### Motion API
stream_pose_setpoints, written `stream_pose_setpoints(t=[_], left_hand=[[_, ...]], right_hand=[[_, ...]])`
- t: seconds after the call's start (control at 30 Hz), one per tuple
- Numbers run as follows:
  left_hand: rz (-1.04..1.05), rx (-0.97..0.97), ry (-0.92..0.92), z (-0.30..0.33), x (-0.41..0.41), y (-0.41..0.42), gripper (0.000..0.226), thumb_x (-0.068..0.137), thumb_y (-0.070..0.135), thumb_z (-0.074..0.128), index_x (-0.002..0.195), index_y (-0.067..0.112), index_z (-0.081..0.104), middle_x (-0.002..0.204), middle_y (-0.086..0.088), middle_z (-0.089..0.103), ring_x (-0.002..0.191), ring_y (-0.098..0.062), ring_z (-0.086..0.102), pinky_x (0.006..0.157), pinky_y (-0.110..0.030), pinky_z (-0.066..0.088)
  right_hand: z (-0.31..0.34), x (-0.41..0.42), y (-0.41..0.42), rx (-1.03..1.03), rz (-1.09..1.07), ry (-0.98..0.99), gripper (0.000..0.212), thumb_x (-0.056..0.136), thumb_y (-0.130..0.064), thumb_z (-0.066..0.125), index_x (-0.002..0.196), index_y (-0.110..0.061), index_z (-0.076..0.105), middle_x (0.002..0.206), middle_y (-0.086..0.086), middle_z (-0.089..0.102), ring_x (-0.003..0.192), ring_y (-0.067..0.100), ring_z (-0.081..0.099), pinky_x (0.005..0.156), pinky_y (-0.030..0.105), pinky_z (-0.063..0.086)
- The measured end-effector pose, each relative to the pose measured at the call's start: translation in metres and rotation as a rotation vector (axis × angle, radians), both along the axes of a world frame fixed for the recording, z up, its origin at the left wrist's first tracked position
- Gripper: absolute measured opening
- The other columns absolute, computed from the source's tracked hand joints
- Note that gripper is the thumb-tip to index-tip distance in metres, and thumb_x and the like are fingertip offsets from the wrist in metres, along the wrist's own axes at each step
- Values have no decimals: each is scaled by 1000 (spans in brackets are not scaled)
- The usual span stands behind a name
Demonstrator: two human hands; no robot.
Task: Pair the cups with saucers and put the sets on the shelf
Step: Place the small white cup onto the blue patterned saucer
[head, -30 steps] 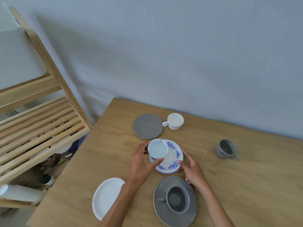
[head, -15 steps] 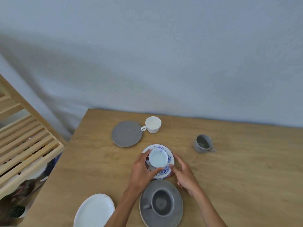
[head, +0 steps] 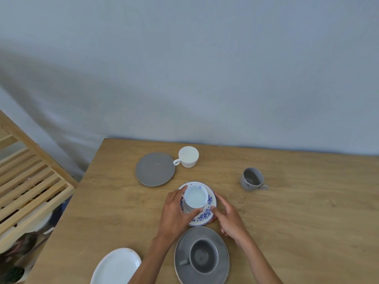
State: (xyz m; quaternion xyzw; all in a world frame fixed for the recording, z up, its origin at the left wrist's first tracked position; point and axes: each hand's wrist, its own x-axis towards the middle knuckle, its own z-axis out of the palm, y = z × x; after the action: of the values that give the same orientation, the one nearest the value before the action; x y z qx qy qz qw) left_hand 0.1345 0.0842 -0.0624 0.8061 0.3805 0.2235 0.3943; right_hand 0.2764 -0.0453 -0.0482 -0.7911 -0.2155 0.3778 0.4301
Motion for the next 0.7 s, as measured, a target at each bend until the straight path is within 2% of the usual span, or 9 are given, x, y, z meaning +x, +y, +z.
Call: stream_pose_setpoints(t=[0.1, 0.23, 0.4, 0.47, 0.57, 0.7], left_hand=[[-13, 20, 9, 0, -4, 2, 89, 60, 59, 82, 138, 30, 50, 127, 16, 56, 115, -2, 47, 98, -18, 40], [4, 31, 9, 4, -14, 6, 90, 61, 62, 81, 139, 27, 50, 126, 13, 58, 114, -6, 50, 100, -25, 45], [28, 29, 25, 13, -31, 12, 81, 68, 63, 77, 136, 26, 53, 124, 16, 56, 113, -6, 50, 100, -24, 44], [93, -22, 17, 16, -44, 13, 77, 71, 57, 78, 136, 24, 54, 123, 13, 57, 109, -6, 53, 98, -26, 46], [215, -80, -37, 18, -77, 13, 58, 83, 36, 77, 135, 23, 56, 120, 9, 59, 105, -4, 55, 92, -31, 50], [389, -117, -5, 18, -139, 15, 48, 91, 29, 68, 137, 20, 55, 118, 7, 61, 105, -7, 55, 84, -28, 44]], right_hand=[[-1, 1, 0, -5, -7, -5, 50, 100, -23, 59, 144, -45, 46, 78, 13, 73, 35, 12, 40, 32, 21, 34], [-4, 1, 2, 5, -12, -17, 50, 100, -21, 59, 144, -43, 48, 77, 8, 75, 34, 13, 40, 31, 21, 33], [-6, 1, 4, -4, -25, -21, 50, 99, -23, 61, 142, -44, 48, 80, 17, 76, 33, 15, 40, 31, 21, 32], [-8, 2, 4, -1, -24, -18, 50, 99, -23, 61, 143, -43, 48, 81, 21, 75, 33, 16, 40, 31, 22, 32], [-9, 3, 3, 0, -11, -27, 51, 99, -24, 61, 145, -41, 48, 82, 25, 73, 33, 15, 41, 32, 22, 34], [-9, 3, 3, 6, -14, -40, 49, 99, -22, 61, 143, -41, 49, 75, 15, 75, 33, 15, 38, 31, 20, 33]])
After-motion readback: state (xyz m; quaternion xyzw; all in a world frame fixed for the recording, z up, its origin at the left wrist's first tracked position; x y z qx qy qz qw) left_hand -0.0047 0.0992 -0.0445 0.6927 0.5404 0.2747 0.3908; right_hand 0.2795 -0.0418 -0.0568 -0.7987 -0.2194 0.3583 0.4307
